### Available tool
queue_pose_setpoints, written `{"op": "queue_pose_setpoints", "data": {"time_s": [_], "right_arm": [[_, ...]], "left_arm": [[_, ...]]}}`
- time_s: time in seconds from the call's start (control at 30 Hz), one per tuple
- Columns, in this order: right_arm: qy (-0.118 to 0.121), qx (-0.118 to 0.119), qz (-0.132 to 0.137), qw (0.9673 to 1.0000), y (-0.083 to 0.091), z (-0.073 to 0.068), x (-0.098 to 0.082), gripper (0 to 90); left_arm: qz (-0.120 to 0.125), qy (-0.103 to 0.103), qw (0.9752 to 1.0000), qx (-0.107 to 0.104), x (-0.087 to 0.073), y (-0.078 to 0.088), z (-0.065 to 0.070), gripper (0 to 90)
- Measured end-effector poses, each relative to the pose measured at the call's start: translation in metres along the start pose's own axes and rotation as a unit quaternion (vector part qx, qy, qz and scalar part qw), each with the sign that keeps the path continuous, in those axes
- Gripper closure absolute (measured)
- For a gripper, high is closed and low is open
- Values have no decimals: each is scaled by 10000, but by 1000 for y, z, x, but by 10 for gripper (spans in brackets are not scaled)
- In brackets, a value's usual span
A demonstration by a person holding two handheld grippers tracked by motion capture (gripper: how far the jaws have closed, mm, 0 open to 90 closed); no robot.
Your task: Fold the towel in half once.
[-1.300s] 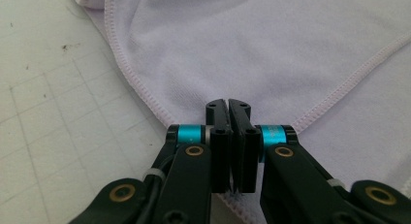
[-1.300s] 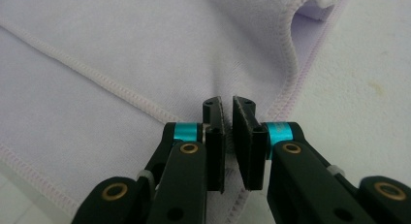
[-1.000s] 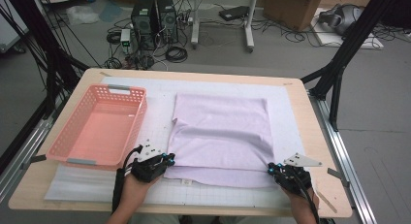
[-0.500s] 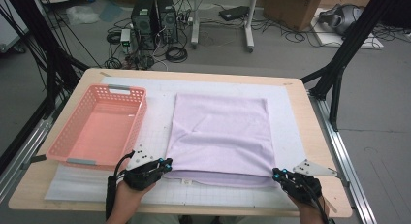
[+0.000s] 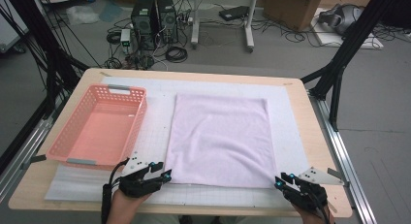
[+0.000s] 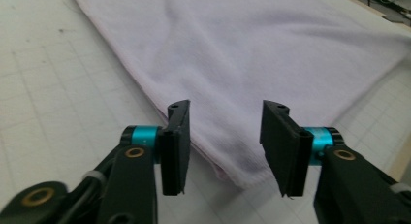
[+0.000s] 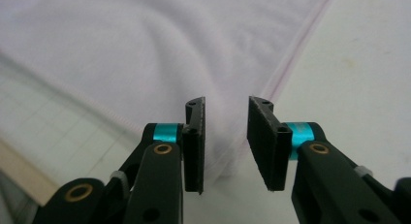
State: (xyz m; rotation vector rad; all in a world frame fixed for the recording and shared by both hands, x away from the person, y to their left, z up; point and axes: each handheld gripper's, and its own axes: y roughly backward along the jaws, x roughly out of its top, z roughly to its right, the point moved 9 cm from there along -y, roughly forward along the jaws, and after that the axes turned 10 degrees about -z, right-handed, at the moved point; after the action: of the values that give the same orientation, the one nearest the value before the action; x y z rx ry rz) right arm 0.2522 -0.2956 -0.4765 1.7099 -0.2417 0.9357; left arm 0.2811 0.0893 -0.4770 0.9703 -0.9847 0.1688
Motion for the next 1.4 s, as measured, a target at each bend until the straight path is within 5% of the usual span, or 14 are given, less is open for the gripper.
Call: {"op": "queue_pose_setpoints", "data": {"time_s": [0.23, 0.4, 0.5, 0.6, 0.67, 0.77, 0.97, 1.4], "right_arm": [[-311, -222, -42, 9993, -26, 18, 9, 665], [-191, -294, -360, 9987, -53, 21, 13, 665], [-137, -355, -406, 9985, -52, 22, 15, 833], [-236, -448, -517, 9974, -45, 26, 12, 834], [-310, -531, -562, 9965, -40, 28, 11, 745], [-207, -639, -312, 9972, -33, 31, 15, 657], [-319, -529, 95, 9980, -36, 41, 26, 696], [-102, -359, 68, 9993, -76, 45, 66, 715]], "left_arm": [[119, 183, 9998, -11, 8, -11, -10, 495], [163, 238, 9996, -22, 11, -15, -15, 460], [120, 252, 9996, -19, 10, -17, -18, 448], [108, 296, 9995, 0, 11, -19, -22, 442], [106, 299, 9995, -12, 11, -20, -23, 435], [74, 281, 9996, -25, 10, -22, -22, 430], [-49, 64, 10000, -2, 6, -23, -19, 473], [-120, 132, 9998, 101, 14, -34, -35, 471]]}}
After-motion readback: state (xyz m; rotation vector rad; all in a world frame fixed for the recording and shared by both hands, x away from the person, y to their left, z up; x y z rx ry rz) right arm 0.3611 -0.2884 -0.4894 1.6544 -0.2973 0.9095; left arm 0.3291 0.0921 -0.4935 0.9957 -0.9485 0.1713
